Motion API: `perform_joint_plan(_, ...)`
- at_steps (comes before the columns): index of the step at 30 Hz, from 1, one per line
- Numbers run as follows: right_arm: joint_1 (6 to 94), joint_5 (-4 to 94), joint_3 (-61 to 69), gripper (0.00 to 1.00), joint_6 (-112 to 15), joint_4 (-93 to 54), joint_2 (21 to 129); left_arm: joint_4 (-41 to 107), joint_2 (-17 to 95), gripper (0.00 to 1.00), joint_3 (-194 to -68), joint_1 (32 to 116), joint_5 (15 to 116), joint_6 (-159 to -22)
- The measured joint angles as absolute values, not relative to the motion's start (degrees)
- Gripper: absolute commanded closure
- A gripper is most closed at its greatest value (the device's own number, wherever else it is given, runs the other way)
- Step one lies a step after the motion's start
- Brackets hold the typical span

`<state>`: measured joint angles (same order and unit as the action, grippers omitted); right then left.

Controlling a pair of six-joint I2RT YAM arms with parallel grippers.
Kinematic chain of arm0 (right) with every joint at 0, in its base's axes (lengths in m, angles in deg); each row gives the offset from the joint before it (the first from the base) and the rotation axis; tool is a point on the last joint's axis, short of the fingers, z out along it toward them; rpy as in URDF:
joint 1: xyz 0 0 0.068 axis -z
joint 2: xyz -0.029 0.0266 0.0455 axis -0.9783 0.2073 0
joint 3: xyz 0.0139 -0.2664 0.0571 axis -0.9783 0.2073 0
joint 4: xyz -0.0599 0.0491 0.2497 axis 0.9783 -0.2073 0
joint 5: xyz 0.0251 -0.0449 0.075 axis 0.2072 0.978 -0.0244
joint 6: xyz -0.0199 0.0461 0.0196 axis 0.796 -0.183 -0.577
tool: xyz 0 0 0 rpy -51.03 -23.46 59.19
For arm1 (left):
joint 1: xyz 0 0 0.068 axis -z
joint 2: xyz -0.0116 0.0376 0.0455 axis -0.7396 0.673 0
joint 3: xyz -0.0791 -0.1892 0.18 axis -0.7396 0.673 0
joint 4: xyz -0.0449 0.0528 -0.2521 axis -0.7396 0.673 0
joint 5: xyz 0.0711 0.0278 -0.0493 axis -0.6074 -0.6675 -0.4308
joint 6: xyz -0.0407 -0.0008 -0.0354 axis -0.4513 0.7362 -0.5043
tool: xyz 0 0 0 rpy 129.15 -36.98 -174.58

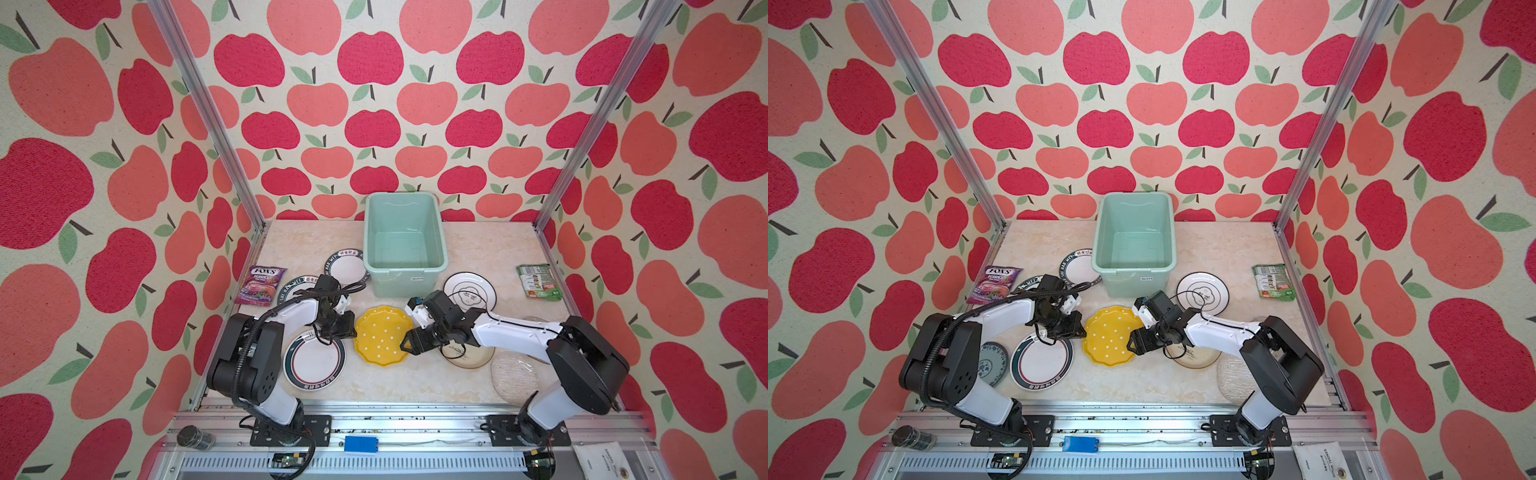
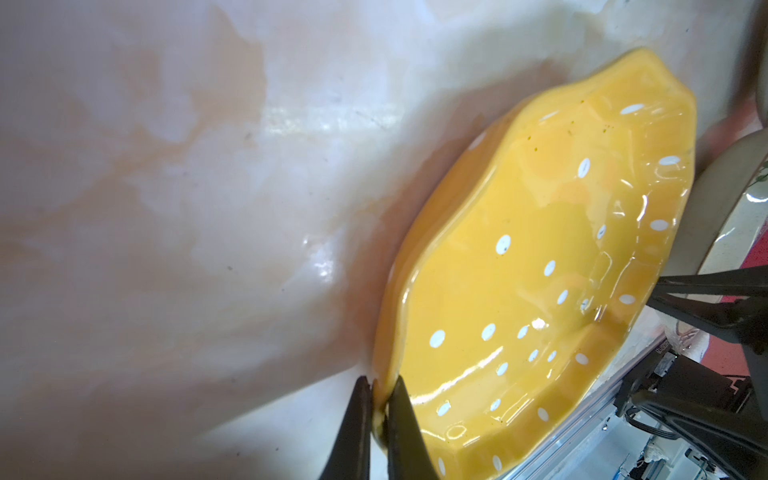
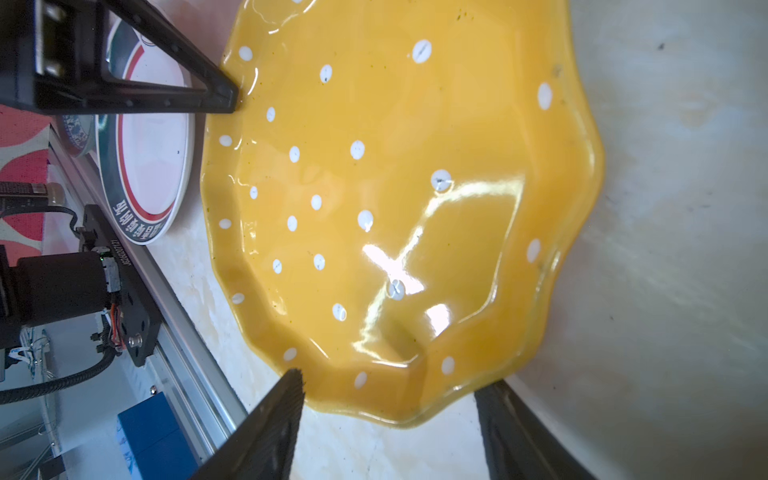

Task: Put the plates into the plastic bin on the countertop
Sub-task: 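Close the right gripper on the plate rim while the left gripper braces it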

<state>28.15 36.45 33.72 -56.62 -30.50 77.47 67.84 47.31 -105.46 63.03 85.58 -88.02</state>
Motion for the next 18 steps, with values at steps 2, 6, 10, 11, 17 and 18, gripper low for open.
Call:
perform_joint_plan(2, 28.1, 36.5, 33.7, 0.32, -56.8, -30.5, 76.9, 67.6, 47.0, 1.00, -105.0, 63.0, 85.6, -88.1)
perform_joint_plan(6, 28.1, 36.4, 33.7, 0.32, -57.2, -30.5, 76.8, 67.2, 46.5, 1.00, -104.3, 62.9, 85.9, -88.5)
perform_joint_plan(10, 28.2, 36.4, 33.7, 0.32, -57.6, -30.5, 76.8, 66.6, 46.1, 1.00, -103.8, 62.9, 86.1, -89.2)
perform_joint_plan(11, 28.2, 36.4, 33.7, 0.32, -57.7, -30.5, 76.8, 66.4, 46.0, 1.00, -103.6, 62.9, 86.1, -89.4)
perform_joint_plan(17, 28.2, 36.4, 33.7, 0.31, -58.7, -30.4, 76.9, 65.9, 45.9, 1.00, -103.3, 62.9, 86.6, -89.7)
perform_joint_plan(18, 28.2, 36.3, 33.7, 0.31, -59.0, -30.4, 77.0, 65.9, 45.9, 1.00, -103.3, 62.9, 86.7, -89.7)
